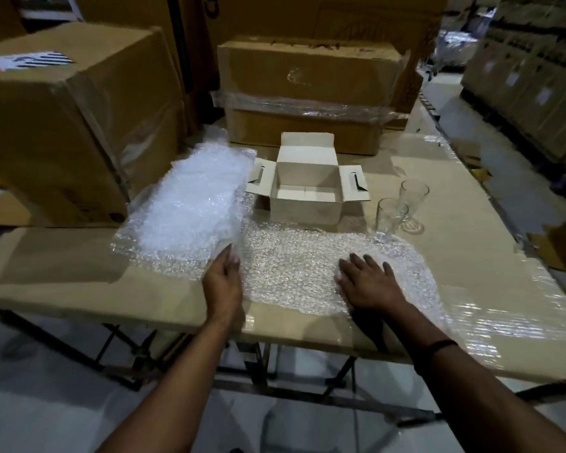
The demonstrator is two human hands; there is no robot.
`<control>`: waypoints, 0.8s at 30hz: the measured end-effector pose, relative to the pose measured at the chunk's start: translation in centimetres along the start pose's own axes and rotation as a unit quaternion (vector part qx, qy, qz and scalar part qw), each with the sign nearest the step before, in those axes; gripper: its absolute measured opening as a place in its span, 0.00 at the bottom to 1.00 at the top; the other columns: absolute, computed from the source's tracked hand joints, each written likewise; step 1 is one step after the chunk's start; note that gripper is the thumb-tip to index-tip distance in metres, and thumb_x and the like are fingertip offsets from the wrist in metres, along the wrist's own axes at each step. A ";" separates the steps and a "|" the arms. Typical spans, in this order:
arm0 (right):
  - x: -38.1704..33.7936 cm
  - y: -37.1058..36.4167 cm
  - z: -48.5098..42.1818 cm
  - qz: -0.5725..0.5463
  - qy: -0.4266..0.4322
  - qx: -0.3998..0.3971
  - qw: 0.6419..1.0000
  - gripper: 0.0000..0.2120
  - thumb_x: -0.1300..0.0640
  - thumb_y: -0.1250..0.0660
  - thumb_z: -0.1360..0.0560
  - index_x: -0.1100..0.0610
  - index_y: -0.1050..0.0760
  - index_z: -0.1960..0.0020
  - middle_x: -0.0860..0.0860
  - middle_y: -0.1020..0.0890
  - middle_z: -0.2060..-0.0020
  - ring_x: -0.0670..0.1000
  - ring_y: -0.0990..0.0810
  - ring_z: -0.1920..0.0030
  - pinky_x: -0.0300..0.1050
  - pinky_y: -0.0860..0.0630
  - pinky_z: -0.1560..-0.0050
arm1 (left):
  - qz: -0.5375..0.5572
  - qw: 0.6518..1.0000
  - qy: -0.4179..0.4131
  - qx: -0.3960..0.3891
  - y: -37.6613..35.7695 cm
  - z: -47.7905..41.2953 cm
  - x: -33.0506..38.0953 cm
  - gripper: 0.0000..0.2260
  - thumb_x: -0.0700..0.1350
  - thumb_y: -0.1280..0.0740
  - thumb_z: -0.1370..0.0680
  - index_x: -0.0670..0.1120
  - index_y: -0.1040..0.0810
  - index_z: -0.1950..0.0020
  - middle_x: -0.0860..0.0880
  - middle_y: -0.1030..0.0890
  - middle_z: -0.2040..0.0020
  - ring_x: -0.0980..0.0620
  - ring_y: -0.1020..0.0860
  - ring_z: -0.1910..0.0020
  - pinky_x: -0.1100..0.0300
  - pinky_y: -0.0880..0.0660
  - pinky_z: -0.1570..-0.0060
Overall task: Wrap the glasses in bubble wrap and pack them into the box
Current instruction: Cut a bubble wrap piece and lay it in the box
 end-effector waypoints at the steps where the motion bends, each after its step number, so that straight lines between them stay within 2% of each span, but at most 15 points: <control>1: -0.6 0.5 -0.1 -0.002 0.004 0.014 1.000 0.24 0.40 0.51 0.19 0.48 0.38 0.26 0.51 0.39 0.24 0.56 0.43 0.24 0.62 0.47 0.28 | -0.016 1.000 -0.012 -0.016 0.0 0.0 0.1 0.14 0.37 0.37 0.19 0.43 0.23 0.33 0.48 0.22 0.38 0.56 0.25 0.41 0.81 0.33 0.51; 3: -2.2 2.6 -0.2 -0.097 -0.014 0.082 0.992 0.24 0.40 0.51 0.20 0.52 0.26 0.36 0.53 0.24 0.35 0.57 0.28 0.33 0.55 0.34 0.36 | -0.029 0.994 -0.066 -0.079 0.0 0.5 0.9 0.17 0.32 0.38 0.20 0.49 0.23 0.35 0.49 0.22 0.37 0.55 0.24 0.41 0.78 0.30 0.47; 5: -4.4 5.1 -0.7 -0.290 -0.065 0.124 0.947 0.28 0.36 0.47 0.20 0.58 0.21 0.44 0.55 0.17 0.46 0.57 0.20 0.45 0.50 0.26 0.45 | -0.057 0.972 -0.170 -0.151 -0.1 0.8 1.2 0.21 0.29 0.38 0.22 0.51 0.24 0.36 0.51 0.23 0.37 0.52 0.24 0.37 0.67 0.28 0.39; 6: -5.5 6.1 -1.3 -0.364 -0.073 0.112 0.922 0.31 0.35 0.45 0.22 0.61 0.20 0.47 0.57 0.16 0.49 0.58 0.18 0.49 0.51 0.25 0.47 | -0.081 0.955 -0.217 -0.183 -0.3 0.9 1.0 0.22 0.30 0.38 0.24 0.50 0.24 0.35 0.51 0.23 0.36 0.51 0.24 0.35 0.61 0.28 0.36; 8: -7.7 7.6 -2.7 -0.467 -0.076 0.057 0.879 0.31 0.34 0.39 0.25 0.63 0.23 0.42 0.59 0.17 0.50 0.58 0.17 0.54 0.55 0.22 0.51 | -0.126 0.925 -0.271 -0.235 -0.8 1.0 0.5 0.21 0.35 0.37 0.25 0.48 0.23 0.34 0.53 0.24 0.35 0.51 0.25 0.34 0.53 0.28 0.34; 10: -9.2 7.9 -4.0 -0.517 -0.089 0.014 0.851 0.32 0.45 0.28 0.27 0.61 0.32 0.31 0.61 0.19 0.48 0.58 0.16 0.59 0.52 0.20 0.60 | -0.149 0.902 -0.290 -0.281 -1.2 1.3 0.3 0.20 0.43 0.34 0.24 0.48 0.24 0.32 0.55 0.26 0.33 0.52 0.27 0.33 0.49 0.28 0.34; 11: -9.4 7.5 -4.7 -0.528 -0.099 0.006 0.843 0.33 0.54 0.25 0.28 0.60 0.35 0.29 0.63 0.19 0.49 0.57 0.17 0.63 0.49 0.21 0.66 | -0.157 0.895 -0.292 -0.298 -1.3 1.4 0.2 0.21 0.50 0.32 0.24 0.48 0.25 0.31 0.55 0.27 0.32 0.53 0.28 0.32 0.49 0.29 0.33; 13: -8.7 7.0 -5.3 -0.532 -0.127 0.019 0.837 0.32 0.69 0.28 0.29 0.60 0.35 0.28 0.65 0.18 0.55 0.56 0.19 0.69 0.45 0.25 0.72 | -0.158 0.888 -0.286 -0.323 -1.1 1.4 -0.1 0.33 0.66 0.33 0.28 0.49 0.28 0.29 0.52 0.28 0.29 0.51 0.32 0.29 0.50 0.34 0.30; 15: -7.0 7.0 -4.9 -0.532 -0.144 0.052 0.833 0.29 0.72 0.31 0.28 0.60 0.34 0.30 0.64 0.17 0.58 0.55 0.20 0.71 0.45 0.25 0.73 | -0.138 0.889 -0.294 -0.322 -0.9 1.0 0.1 0.38 0.74 0.41 0.29 0.50 0.29 0.28 0.48 0.29 0.28 0.49 0.34 0.27 0.53 0.38 0.29; 17: -4.9 6.8 -4.3 -0.514 -0.156 0.080 0.840 0.27 0.71 0.31 0.28 0.60 0.32 0.31 0.64 0.17 0.60 0.55 0.21 0.71 0.46 0.24 0.72 | -0.130 0.893 -0.299 -0.312 -1.1 0.3 0.3 0.38 0.75 0.49 0.27 0.49 0.28 0.29 0.47 0.28 0.28 0.50 0.34 0.28 0.56 0.40 0.29; 19: -3.2 6.1 -3.9 -0.490 -0.174 0.078 0.851 0.25 0.70 0.30 0.28 0.60 0.30 0.33 0.63 0.17 0.61 0.55 0.20 0.71 0.45 0.23 0.71 | -0.168 0.893 -0.276 -0.314 -2.1 -0.4 0.4 0.38 0.74 0.51 0.25 0.48 0.24 0.32 0.47 0.28 0.29 0.49 0.34 0.27 0.52 0.40 0.29; 22: -3.3 4.6 -3.6 -0.435 -0.180 0.045 0.881 0.17 0.61 0.28 0.26 0.60 0.26 0.39 0.60 0.16 0.60 0.52 0.18 0.70 0.42 0.24 0.73 | -0.207 0.909 -0.201 -0.299 -3.2 -0.8 -0.3 0.35 0.71 0.47 0.25 0.46 0.21 0.35 0.46 0.27 0.29 0.47 0.33 0.28 0.49 0.38 0.28; 24: -4.9 4.1 -3.9 -0.395 -0.153 0.039 0.905 0.11 0.56 0.29 0.25 0.61 0.21 0.46 0.58 0.15 0.61 0.51 0.19 0.72 0.43 0.22 0.73 | -0.196 0.931 -0.164 -0.259 -2.9 -0.9 -0.5 0.26 0.61 0.43 0.22 0.44 0.20 0.37 0.45 0.24 0.32 0.46 0.29 0.31 0.49 0.35 0.30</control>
Point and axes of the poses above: each hand's wrist, its own z-axis away from the middle knuckle, its own y-axis out of the back of the hand, x = y × z, the point moved 2 cm from there along -z, towards the middle knuckle
